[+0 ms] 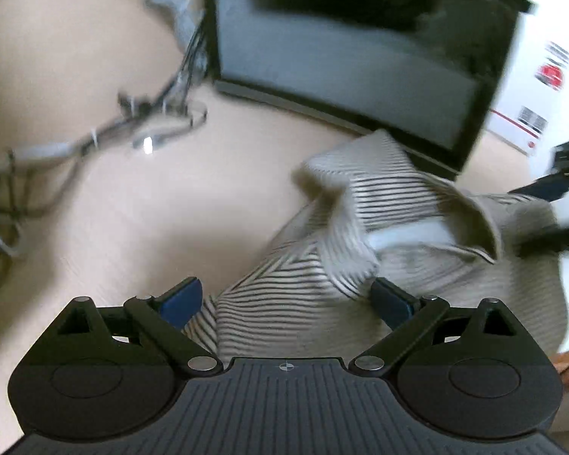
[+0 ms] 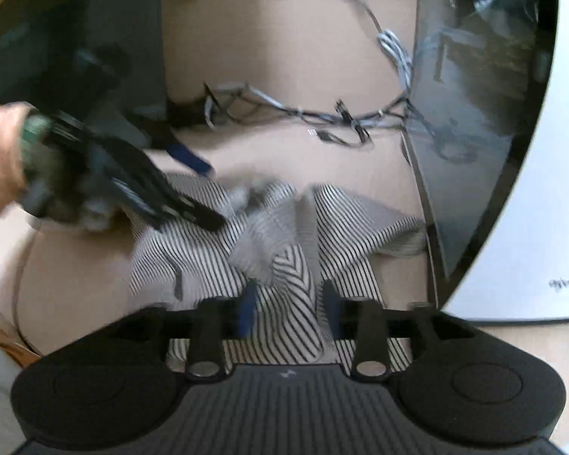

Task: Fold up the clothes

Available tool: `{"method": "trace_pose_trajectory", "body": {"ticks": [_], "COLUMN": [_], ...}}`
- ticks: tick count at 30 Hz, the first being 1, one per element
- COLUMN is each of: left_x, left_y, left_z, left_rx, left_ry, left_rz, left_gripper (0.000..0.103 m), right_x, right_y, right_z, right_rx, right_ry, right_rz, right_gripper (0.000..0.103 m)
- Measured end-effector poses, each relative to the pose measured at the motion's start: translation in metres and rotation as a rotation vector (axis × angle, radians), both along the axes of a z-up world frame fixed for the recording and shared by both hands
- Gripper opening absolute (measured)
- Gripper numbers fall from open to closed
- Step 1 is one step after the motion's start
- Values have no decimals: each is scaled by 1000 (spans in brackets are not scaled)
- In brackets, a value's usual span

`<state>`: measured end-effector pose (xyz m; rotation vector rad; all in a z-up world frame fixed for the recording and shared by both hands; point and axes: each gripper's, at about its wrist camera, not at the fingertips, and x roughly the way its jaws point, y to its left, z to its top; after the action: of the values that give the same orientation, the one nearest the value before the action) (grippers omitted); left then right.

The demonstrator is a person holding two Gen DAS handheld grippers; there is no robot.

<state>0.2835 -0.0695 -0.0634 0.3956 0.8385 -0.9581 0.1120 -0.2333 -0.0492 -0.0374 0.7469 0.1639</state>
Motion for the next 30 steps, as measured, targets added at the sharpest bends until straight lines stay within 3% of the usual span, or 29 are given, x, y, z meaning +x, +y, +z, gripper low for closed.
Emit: {"method": "trace_pose_trajectory", "body": {"ticks": [2, 6, 7, 8, 9, 12, 14, 16, 18, 22, 27, 30], "left_x": [12, 2, -4, -9, -12, -19, -25, -32, -40, -55, -73, -67], "left_y": [1, 17, 23, 27, 31, 43, 41, 26, 11, -18, -54, -66], "left_z": [-8, -2, 1, 4, 8, 19, 27, 25, 24, 21, 17, 2], "left_rx": [-5, -34, -33, -27, -17, 11, 17, 33, 49, 81, 121, 125], "left_ry": [64, 62, 51, 38, 20, -34, -78, -91, -105, -131, -160, -58], "left_rz": [32, 57, 59, 61, 56, 39, -29, -118, -207, -386, -605, -591], "left_gripper": [99, 99, 99, 99, 99, 99, 100, 100, 100, 100, 101, 101], "right_x": [0, 36, 46, 48, 50, 23, -3, -18, -22, -25, -34, -33], "right_y": [-4, -6, -4, 0, 5, 4, 14, 18, 12, -6, -12, -30], "right_z": [4, -17, -21, -16, -12, 33, 50, 49, 43, 41, 44, 45], "right_rx": [25, 24, 13, 5, -3, 105, 15, -54, -80, -88, -116, -98], "right_ry": [-18, 30, 56, 42, 26, -86, -115, -72, -24, -41, -43, -44], "right_rz": [21, 70, 105, 123, 140, 343, 527, 614, 607, 527, 532, 459], "right_gripper": [53, 48, 22, 11, 11, 10, 10, 10, 10, 10, 10, 10]}}
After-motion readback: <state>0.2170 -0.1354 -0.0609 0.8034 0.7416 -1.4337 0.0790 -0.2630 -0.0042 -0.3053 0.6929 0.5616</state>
